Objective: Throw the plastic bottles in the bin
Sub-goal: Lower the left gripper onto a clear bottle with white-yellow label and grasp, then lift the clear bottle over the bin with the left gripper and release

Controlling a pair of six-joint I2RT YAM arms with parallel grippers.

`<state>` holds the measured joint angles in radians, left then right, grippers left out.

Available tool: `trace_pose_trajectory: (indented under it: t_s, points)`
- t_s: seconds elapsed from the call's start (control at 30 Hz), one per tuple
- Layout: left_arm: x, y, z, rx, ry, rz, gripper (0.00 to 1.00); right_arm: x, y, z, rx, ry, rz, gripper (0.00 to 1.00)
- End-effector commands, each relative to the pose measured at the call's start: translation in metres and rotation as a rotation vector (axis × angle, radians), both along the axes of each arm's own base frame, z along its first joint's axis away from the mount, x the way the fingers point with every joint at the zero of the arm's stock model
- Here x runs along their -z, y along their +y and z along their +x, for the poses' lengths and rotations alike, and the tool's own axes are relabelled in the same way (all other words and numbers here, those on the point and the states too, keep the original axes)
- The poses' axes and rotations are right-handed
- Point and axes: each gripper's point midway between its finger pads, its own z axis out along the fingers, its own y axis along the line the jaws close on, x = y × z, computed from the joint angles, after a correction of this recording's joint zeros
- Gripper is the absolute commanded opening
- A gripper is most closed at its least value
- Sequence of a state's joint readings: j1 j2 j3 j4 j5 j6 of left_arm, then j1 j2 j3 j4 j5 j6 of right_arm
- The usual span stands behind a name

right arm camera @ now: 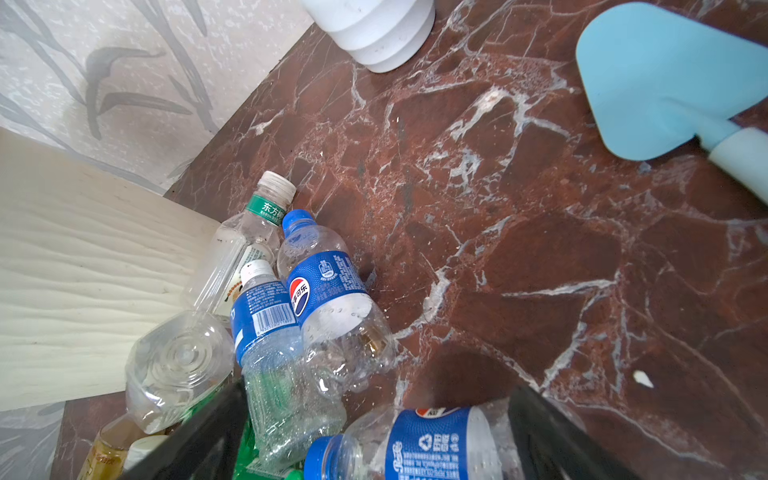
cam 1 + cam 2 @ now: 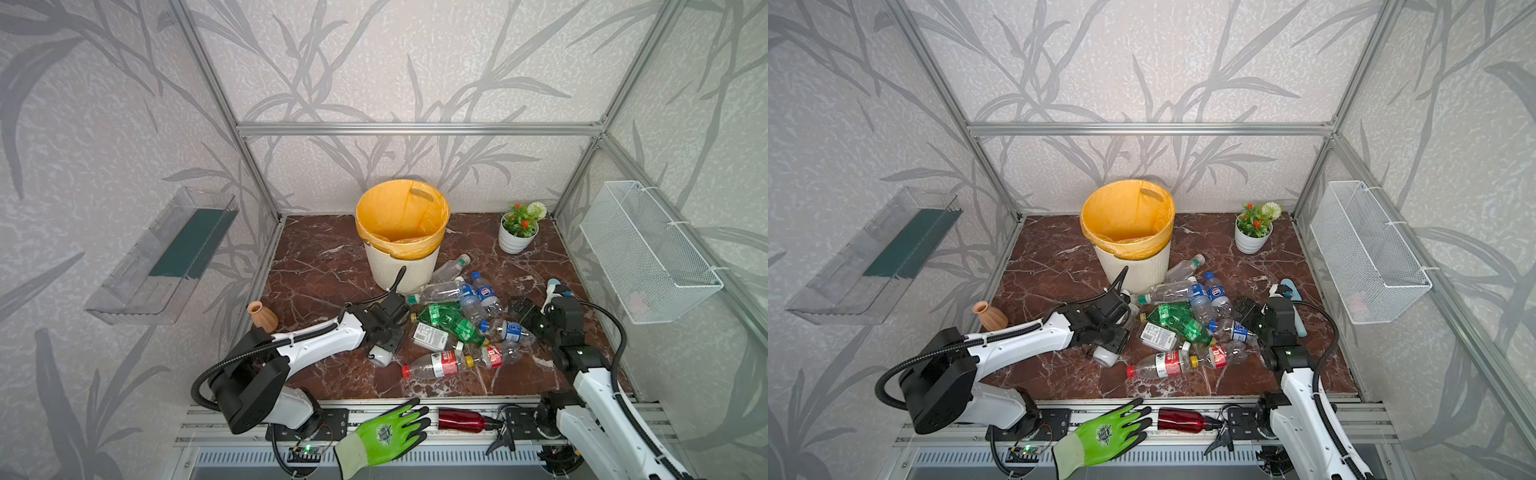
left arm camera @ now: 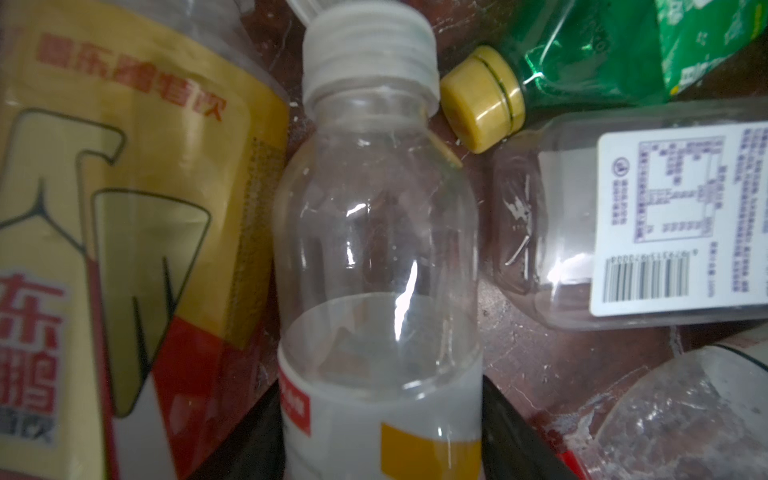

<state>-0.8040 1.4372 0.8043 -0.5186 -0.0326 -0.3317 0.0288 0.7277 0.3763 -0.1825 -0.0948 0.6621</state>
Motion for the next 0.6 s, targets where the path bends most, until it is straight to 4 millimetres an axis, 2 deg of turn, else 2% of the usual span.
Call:
trace_pose_trajectory:
  t_s: [0.0,0.2,0.33,0.43,0.57]
  points:
    - [0.008,-0.002,-0.004,0.011,0.036,0.014,0.68,0.000,-0.002,0.003,0.008,-0.013,-0.001,0.98]
    - [0.007,-0.003,-0.004,0.014,0.036,0.010,0.67,0.001,-0.001,0.003,0.007,-0.012,-0.002,0.98]
    - [0.007,-0.003,-0.006,0.017,0.041,0.002,0.55,0.001,-0.002,0.003,0.009,-0.012,0.000,0.98]
    - [-0.001,-0.007,-0.005,0.018,0.021,-0.031,0.46,0.001,-0.002,0.003,0.012,-0.013,0.000,0.98]
    - [-0.023,-0.010,-0.002,0.012,-0.031,-0.094,0.45,0.000,-0.002,0.003,0.016,-0.018,0.001,0.98]
